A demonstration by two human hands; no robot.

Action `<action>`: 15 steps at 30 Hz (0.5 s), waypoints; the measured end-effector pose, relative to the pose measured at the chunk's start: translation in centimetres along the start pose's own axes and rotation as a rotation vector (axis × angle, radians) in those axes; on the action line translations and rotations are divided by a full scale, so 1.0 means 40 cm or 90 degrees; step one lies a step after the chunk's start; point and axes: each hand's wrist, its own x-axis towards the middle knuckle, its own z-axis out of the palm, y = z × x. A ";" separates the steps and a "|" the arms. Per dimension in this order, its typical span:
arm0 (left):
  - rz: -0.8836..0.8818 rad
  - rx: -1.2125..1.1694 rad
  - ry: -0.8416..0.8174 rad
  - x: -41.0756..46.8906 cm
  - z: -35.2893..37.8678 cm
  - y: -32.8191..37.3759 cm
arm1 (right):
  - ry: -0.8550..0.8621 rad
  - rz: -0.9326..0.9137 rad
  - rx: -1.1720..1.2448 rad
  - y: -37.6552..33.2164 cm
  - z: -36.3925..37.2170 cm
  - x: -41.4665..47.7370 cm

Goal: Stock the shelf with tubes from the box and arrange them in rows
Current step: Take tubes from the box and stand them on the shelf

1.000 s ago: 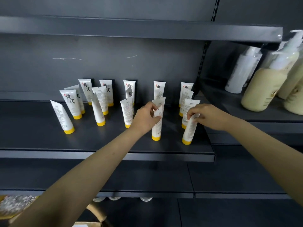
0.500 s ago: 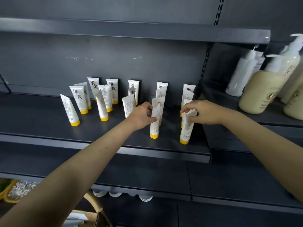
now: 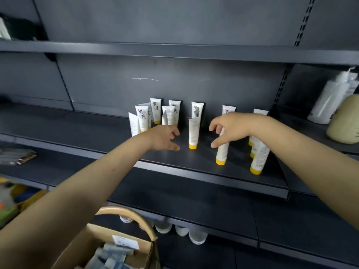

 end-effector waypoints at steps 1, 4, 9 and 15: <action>-0.005 0.004 0.003 -0.031 -0.012 -0.030 | -0.008 0.000 -0.009 -0.042 0.003 0.007; -0.026 0.011 -0.002 -0.134 -0.046 -0.126 | -0.018 -0.001 -0.016 -0.172 0.026 0.029; -0.025 0.078 -0.031 -0.313 -0.091 -0.283 | -0.032 -0.018 0.003 -0.395 0.076 0.027; -0.046 0.076 -0.049 -0.485 -0.099 -0.409 | -0.055 -0.059 0.009 -0.600 0.142 0.002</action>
